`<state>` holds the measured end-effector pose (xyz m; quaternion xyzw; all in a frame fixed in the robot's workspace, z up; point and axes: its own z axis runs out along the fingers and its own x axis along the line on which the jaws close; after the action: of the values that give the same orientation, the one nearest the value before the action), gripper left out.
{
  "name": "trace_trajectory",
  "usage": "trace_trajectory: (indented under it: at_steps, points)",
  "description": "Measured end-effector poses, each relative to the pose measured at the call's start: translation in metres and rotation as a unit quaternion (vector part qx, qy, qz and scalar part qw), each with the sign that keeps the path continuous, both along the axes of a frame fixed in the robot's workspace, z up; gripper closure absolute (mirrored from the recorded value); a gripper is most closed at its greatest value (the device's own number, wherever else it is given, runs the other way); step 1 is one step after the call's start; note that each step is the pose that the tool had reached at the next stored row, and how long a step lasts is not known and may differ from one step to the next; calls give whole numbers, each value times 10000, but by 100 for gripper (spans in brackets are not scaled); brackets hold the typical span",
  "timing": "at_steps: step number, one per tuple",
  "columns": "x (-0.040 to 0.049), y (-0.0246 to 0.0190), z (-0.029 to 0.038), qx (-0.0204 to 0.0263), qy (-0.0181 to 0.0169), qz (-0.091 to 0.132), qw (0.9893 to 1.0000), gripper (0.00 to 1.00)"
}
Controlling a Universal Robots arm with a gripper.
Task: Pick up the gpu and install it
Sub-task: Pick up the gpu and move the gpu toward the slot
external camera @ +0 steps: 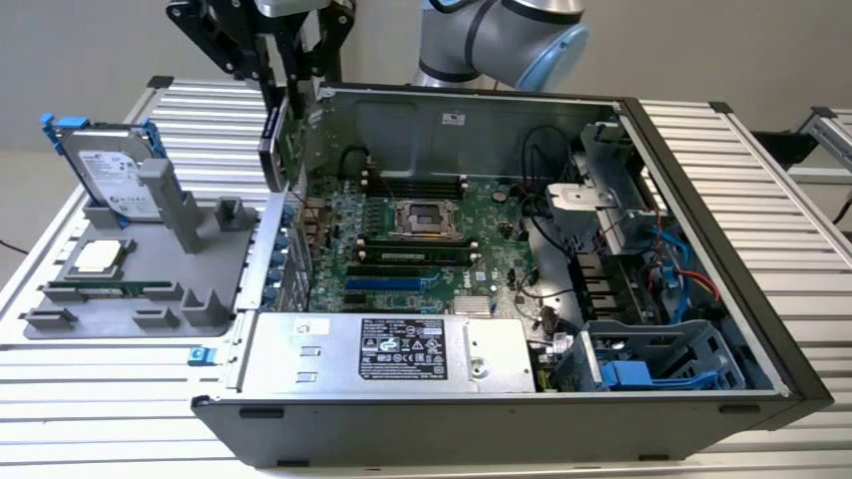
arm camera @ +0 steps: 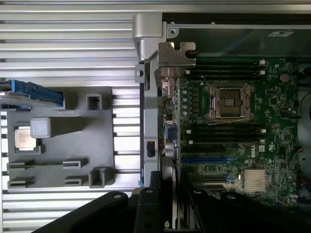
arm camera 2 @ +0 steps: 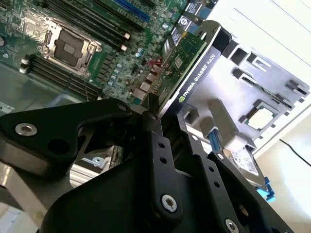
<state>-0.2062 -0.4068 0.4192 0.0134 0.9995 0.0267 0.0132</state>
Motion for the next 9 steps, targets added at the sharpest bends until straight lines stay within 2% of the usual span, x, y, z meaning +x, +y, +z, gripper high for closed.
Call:
trace_trajectory:
  at_steps: [9]
  points:
    - [126,0,1,0,0,0,10000,100]
